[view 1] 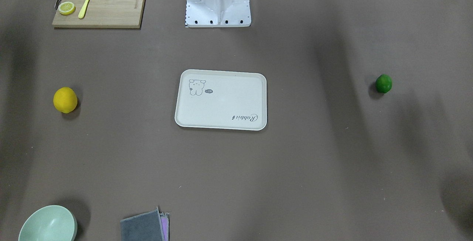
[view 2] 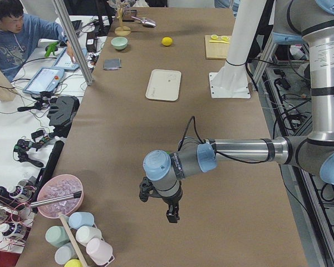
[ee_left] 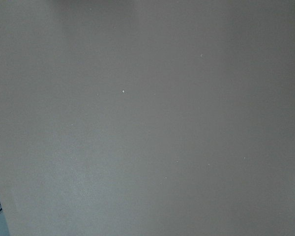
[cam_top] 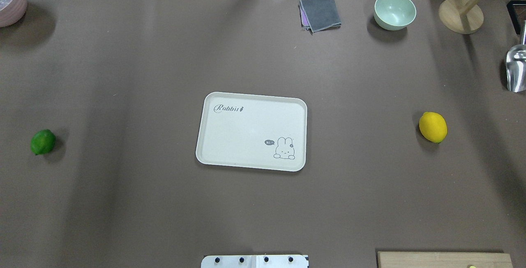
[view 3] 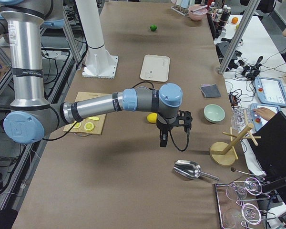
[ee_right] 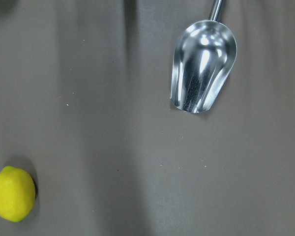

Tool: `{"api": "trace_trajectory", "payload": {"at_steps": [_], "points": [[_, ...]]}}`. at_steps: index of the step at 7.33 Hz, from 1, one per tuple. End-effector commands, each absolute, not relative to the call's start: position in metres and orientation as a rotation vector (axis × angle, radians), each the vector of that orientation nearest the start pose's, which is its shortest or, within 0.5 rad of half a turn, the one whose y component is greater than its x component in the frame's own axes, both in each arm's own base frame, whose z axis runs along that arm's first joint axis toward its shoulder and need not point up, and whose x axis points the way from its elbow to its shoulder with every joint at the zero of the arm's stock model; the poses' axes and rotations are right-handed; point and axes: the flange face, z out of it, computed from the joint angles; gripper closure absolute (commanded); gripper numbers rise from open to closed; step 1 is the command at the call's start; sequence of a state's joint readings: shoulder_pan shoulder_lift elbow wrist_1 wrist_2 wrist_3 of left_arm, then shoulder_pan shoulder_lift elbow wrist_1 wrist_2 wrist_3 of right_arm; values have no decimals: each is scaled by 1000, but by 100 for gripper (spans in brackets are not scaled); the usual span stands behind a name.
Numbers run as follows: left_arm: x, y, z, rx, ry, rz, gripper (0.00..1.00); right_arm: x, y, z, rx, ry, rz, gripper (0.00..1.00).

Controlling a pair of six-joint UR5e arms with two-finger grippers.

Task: Place all lemons on tray

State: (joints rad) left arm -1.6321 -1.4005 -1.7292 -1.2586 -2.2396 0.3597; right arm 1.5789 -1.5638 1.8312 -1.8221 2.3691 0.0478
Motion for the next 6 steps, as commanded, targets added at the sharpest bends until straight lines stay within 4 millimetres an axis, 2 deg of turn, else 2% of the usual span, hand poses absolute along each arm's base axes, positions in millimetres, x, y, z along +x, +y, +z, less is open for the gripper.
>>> {"api": "trace_trajectory", "payload": {"at_steps": [1, 3, 4, 6], "points": [[-95, -387, 692, -169, 715, 179, 2, 67, -473, 551, 3, -799, 48, 0], [-100, -386, 696, -203, 719, 145, 2, 67, -472, 551, 1, -799, 48, 0], [-100, -388, 690, -184, 717, 156, 2, 67, -473, 552, 1, -795, 48, 0], [-98, -405, 647, -125, 724, 113, 2, 67, -474, 552, 11, -795, 41, 0]]}}
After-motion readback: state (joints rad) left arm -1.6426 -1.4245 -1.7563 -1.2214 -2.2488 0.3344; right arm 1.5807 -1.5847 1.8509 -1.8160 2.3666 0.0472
